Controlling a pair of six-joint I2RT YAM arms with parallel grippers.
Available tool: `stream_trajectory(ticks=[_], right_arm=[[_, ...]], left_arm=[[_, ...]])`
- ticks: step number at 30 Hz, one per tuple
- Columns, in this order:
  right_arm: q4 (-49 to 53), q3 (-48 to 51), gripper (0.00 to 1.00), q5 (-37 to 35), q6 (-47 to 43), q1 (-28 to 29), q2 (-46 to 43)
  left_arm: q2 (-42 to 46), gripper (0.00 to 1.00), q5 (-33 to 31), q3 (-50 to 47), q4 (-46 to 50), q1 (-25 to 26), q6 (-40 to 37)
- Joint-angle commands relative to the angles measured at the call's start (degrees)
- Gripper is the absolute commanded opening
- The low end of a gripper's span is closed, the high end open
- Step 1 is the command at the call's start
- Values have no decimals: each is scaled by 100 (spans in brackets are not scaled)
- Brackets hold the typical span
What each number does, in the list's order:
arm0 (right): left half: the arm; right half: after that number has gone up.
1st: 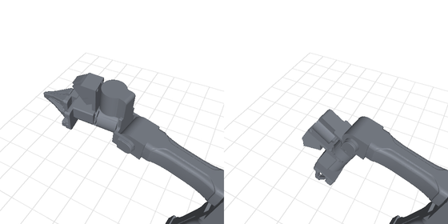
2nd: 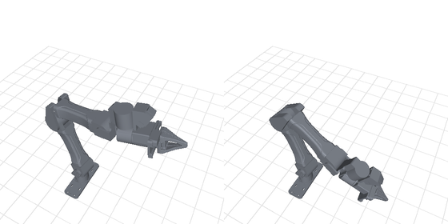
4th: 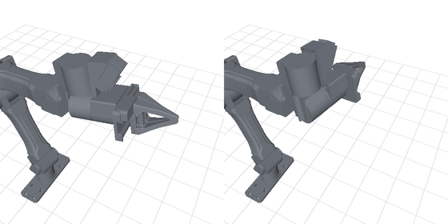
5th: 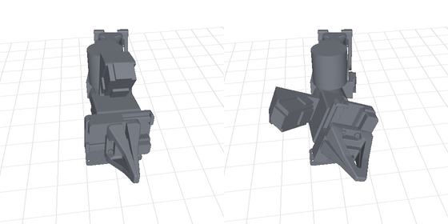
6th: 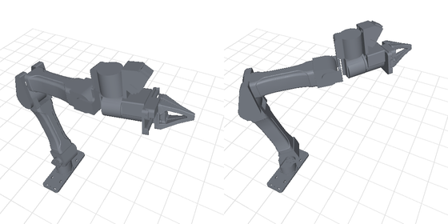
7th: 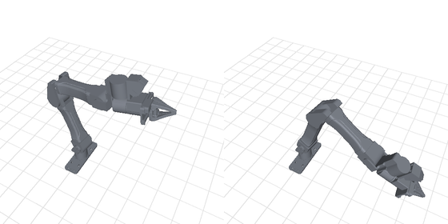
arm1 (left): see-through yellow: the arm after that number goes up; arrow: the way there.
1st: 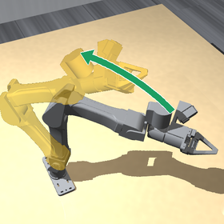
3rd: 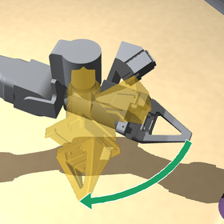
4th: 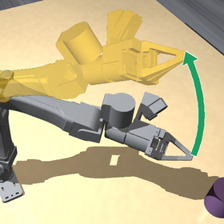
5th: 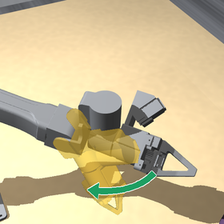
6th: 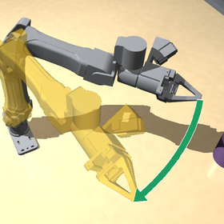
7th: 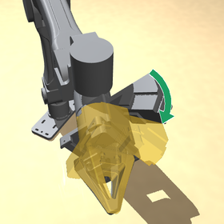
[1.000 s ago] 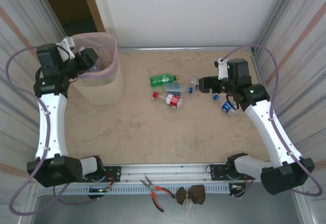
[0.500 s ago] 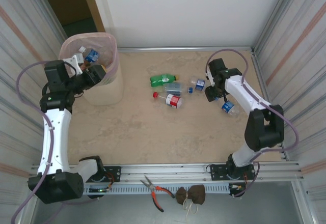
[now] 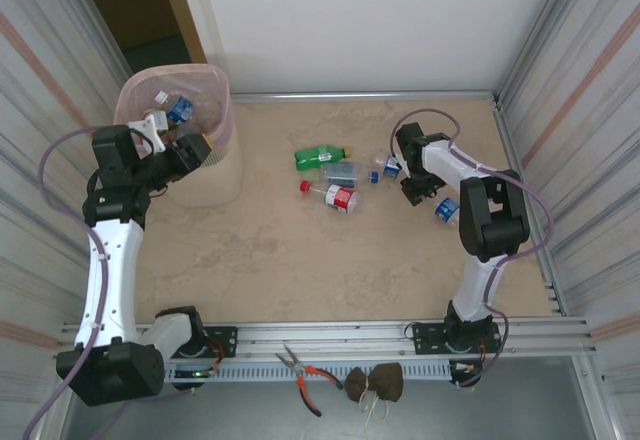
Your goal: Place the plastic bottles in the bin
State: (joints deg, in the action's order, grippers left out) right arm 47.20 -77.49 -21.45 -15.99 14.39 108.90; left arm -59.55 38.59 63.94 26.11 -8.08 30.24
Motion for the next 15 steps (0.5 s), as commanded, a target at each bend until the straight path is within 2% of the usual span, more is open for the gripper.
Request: stream_trajectory(ticks=[1, 15], right_arm=[[-43, -193, 59, -136, -282, 70, 224], [-229, -308, 52, -445, -764, 160, 678]], left_arm=[[102, 48, 210, -85, -288, 23, 174], [157, 48, 228, -92, -301, 25, 260]])
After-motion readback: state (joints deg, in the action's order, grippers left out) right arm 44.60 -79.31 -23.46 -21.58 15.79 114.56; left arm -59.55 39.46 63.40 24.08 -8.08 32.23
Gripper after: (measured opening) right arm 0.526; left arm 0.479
